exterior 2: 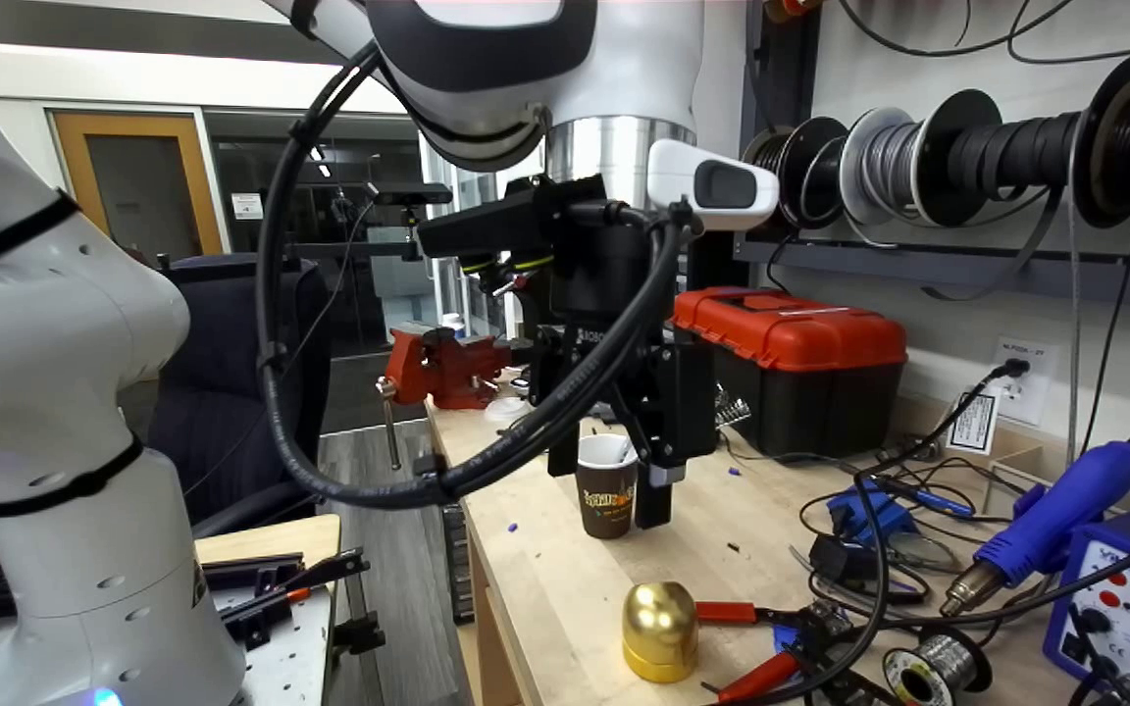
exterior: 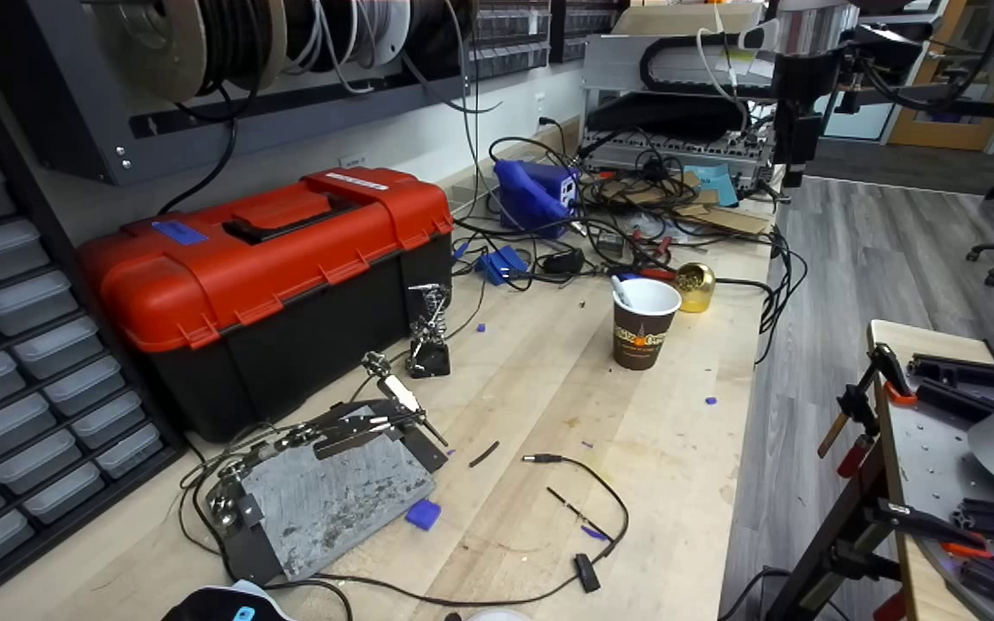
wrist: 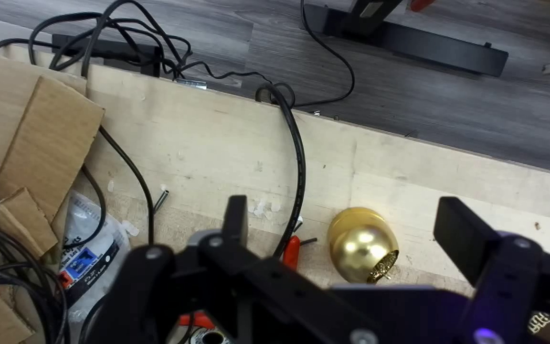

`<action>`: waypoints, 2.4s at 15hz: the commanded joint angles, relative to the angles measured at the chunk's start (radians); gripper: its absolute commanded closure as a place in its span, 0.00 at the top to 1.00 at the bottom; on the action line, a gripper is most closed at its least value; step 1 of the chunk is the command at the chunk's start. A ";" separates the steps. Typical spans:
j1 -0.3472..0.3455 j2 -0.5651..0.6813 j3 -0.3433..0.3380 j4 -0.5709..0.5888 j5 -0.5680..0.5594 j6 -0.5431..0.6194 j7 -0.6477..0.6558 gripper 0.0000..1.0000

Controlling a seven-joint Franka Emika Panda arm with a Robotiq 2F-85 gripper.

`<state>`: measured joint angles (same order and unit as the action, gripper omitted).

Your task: Take a marker out of the cup and put it on the table

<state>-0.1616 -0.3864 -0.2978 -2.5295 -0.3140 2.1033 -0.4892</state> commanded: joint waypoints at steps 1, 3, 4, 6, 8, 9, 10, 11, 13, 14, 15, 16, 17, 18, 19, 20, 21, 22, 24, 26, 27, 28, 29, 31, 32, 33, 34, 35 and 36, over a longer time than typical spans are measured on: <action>-0.009 0.001 0.009 0.001 0.004 -0.001 -0.003 1.00; -0.009 0.001 0.009 0.001 0.004 -0.001 -0.003 1.00; -0.009 0.001 0.009 0.001 0.004 -0.001 -0.003 1.00; -0.009 0.001 0.009 0.001 0.004 -0.001 -0.003 1.00; -0.004 -0.004 0.014 0.009 0.011 -0.012 -0.004 1.00; 0.000 -0.007 0.021 0.016 0.017 -0.025 0.002 1.00; 0.004 -0.015 0.035 0.025 0.019 -0.039 0.013 1.00; 0.008 -0.022 0.045 0.031 0.021 -0.044 0.018 1.00; 0.020 -0.032 0.072 0.052 0.031 -0.062 0.026 1.00; 0.028 -0.033 0.085 0.066 0.040 -0.072 0.026 1.00; 0.035 -0.032 0.097 0.080 0.048 -0.082 0.029 1.00; 0.046 -0.029 0.110 0.098 0.059 -0.098 0.029 1.00; 0.057 -0.024 0.122 0.117 0.068 -0.115 0.032 1.00; 0.071 -0.018 0.136 0.137 0.082 -0.132 0.035 1.00; 0.086 -0.011 0.148 0.159 0.097 -0.153 0.035 1.00; 0.100 -0.005 0.161 0.178 0.112 -0.170 0.038 1.00; 0.118 0.004 0.174 0.201 0.130 -0.191 0.038 1.00; 0.132 0.013 0.185 0.222 0.147 -0.208 0.039 1.00; 0.159 0.036 0.207 0.261 0.174 -0.230 0.040 1.00; 0.180 0.065 0.226 0.296 0.191 -0.235 0.038 1.00; 0.187 0.085 0.235 0.316 0.198 -0.243 0.043 1.00; 0.192 0.106 0.244 0.336 0.197 -0.243 0.047 1.00; 0.196 0.133 0.254 0.359 0.195 -0.245 0.053 1.00; 0.200 0.189 0.273 0.401 0.184 -0.243 0.069 1.00; 0.199 0.217 0.283 0.422 0.179 -0.242 0.085 1.00; 0.200 0.245 0.291 0.442 0.177 -0.244 0.093 1.00; 0.199 0.271 0.299 0.463 0.178 -0.248 0.101 1.00; 0.200 0.295 0.306 0.479 0.181 -0.251 0.106 1.00; 0.200 0.315 0.312 0.491 0.182 -0.252 0.111 1.00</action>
<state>0.0271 -0.1452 0.0021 -2.1175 -0.1282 1.9048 -0.4204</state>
